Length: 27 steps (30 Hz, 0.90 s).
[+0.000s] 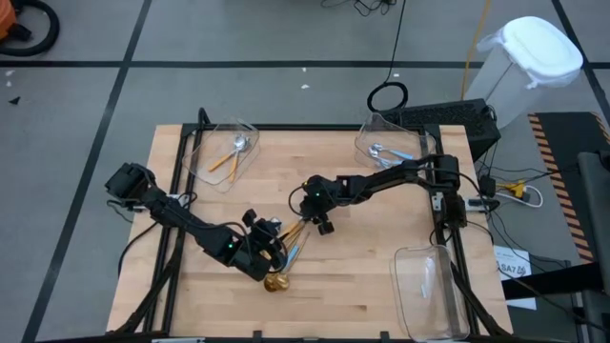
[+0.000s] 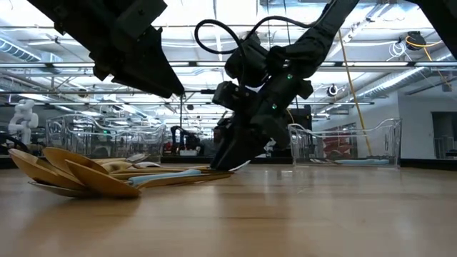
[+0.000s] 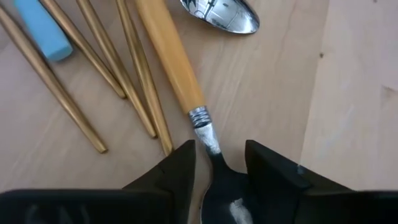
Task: Sort silverware by color (type)
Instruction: Put the yellow spoon into the top left transparent bin
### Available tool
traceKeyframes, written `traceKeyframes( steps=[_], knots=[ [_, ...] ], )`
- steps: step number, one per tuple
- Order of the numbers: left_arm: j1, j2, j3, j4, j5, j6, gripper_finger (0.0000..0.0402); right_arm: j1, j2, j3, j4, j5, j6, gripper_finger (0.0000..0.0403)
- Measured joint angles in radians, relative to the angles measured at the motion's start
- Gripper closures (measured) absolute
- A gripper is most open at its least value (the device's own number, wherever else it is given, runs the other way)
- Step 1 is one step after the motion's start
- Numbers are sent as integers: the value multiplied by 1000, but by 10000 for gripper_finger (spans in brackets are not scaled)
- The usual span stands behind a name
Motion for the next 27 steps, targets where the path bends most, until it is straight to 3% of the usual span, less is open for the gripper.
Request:
traceKeyframes(
  steps=[16, 27],
  knots=[
    [-1, 1, 0, 0, 0, -31, 220, 0, 1, 0, -34, -22, 1, 390],
    [-1, 1, 0, -5, 0, -21, 220, 2, -80, -5, -146, 0, 1, 394]
  ],
)
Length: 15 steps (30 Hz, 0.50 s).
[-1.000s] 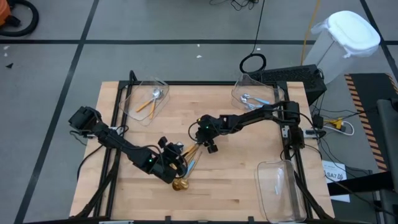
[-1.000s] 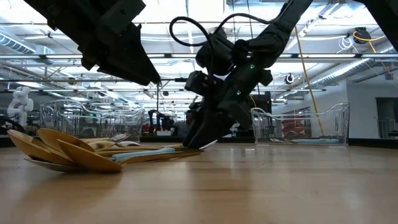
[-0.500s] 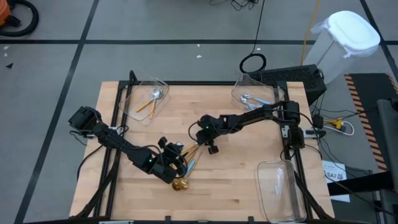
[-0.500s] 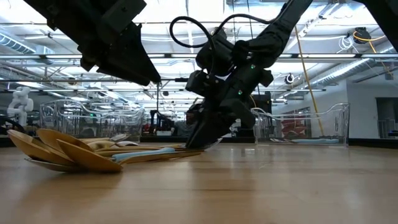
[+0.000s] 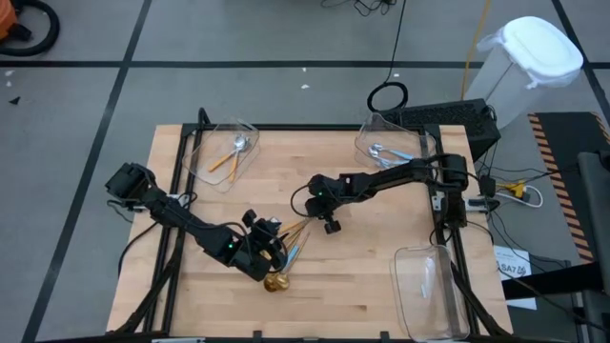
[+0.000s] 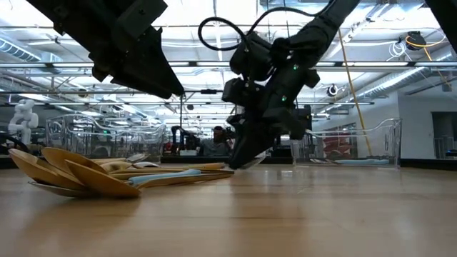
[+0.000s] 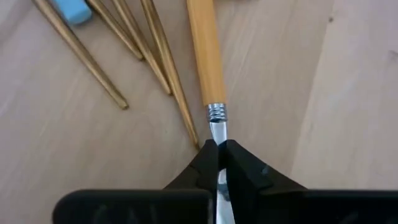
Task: Sort silverware by color (type)
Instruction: Put the yellow spoon into the top left transparent bin
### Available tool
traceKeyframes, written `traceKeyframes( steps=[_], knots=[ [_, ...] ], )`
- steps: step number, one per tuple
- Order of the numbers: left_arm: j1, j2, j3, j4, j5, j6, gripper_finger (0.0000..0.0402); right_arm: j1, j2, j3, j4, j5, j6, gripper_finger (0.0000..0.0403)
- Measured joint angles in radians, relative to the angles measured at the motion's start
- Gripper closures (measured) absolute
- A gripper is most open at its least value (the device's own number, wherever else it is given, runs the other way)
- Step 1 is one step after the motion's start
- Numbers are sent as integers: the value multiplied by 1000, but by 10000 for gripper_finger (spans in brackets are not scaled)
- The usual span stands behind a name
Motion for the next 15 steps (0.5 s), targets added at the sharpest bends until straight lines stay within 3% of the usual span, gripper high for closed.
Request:
traceKeyframes(
  steps=[10, 15],
  knots=[
    [4, 60, 0, 21, -1, 6, 220, 5, -113, 1, -171, 51, 1, 402],
    [27, 125, 0, 52, 1, 14, 220, 29, -144, 2, -224, 132, 8, 402]
  ],
)
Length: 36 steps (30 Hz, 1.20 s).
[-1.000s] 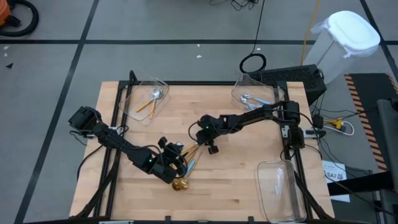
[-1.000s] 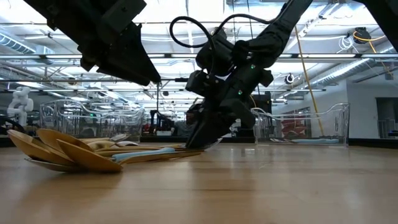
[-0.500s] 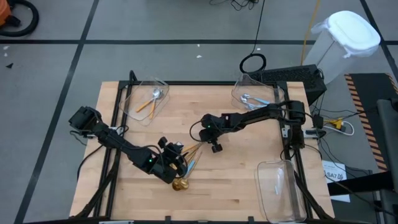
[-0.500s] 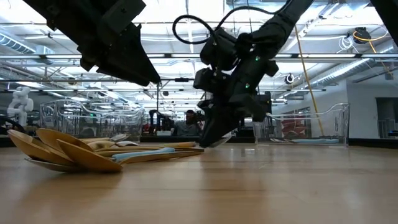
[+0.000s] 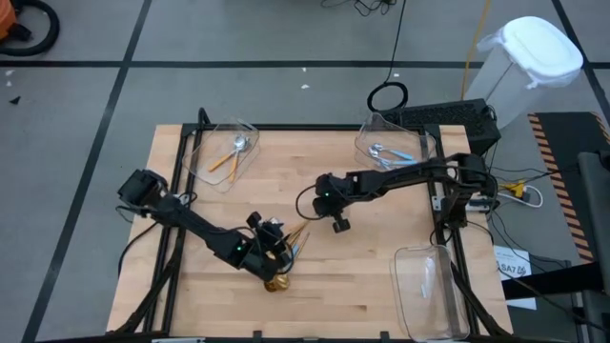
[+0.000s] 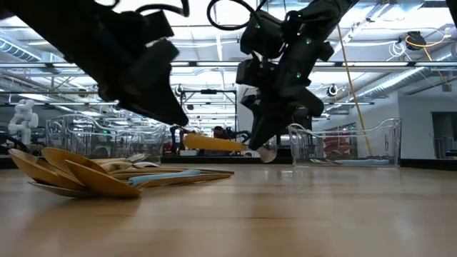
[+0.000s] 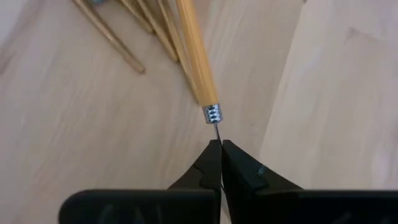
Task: Sort silverware by color (type)
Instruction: Put the yellow spoon into the top left transparent bin
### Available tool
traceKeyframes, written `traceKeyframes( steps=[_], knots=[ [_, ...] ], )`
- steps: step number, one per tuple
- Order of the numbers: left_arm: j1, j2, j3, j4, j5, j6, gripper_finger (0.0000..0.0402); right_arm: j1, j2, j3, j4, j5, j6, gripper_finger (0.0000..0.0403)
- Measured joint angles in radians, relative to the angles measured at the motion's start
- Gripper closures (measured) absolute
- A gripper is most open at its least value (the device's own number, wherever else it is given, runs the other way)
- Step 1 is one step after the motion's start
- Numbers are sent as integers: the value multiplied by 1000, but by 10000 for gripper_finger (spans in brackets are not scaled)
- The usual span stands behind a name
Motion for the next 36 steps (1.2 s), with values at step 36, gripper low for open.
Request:
traceKeyframes(
  steps=[36],
  knots=[
    [-127, 51, 1, 529, 0, 769, 220, 547, -87, 1, -247, 720, 540, 402]
  ],
)
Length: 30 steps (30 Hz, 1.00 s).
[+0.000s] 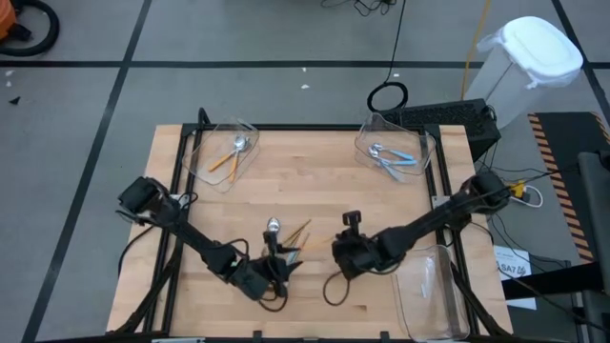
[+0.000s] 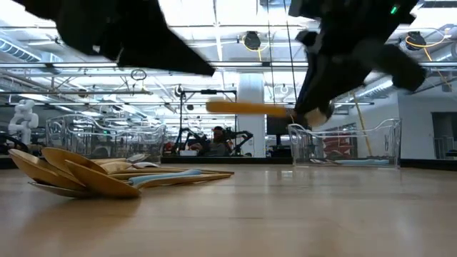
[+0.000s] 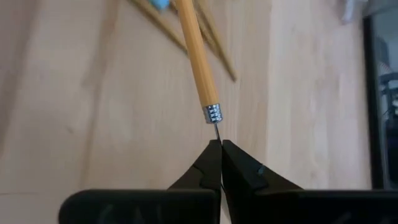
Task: Sort silverware by color (type)
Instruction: Put the yellow spoon into the top left transparent bin
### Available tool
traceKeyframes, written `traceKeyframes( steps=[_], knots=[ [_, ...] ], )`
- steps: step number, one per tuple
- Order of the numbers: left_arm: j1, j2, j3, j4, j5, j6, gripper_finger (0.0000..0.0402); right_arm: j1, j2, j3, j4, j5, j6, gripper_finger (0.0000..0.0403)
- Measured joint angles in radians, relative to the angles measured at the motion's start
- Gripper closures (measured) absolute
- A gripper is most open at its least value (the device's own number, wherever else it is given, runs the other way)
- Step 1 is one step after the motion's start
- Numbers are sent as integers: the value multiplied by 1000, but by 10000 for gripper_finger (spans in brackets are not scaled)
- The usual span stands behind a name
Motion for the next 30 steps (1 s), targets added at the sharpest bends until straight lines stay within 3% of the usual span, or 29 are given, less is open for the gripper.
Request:
traceKeyframes(
  steps=[3, 8, 13, 20, 30],
  knots=[
    [-1, 34, 31, 23, -10, 69, 220, 33, -27, 0, 2, 26, 30, 402],
    [6, 101, 128, -12, -170, 192, 220, 73, -53, 0, 12, 31, 56, 403],
    [13, 186, 266, -105, -190, 272, 220, 95, -65, 0, 15, 59, 63, 403],
    [20, 251, 433, -359, -304, 176, 220, 122, -75, 0, -7, 83, 78, 403],
    [14, 251, 465, -494, -272, 47, 220, 159, -84, 0, -31, 131, 92, 403]
  ],
)
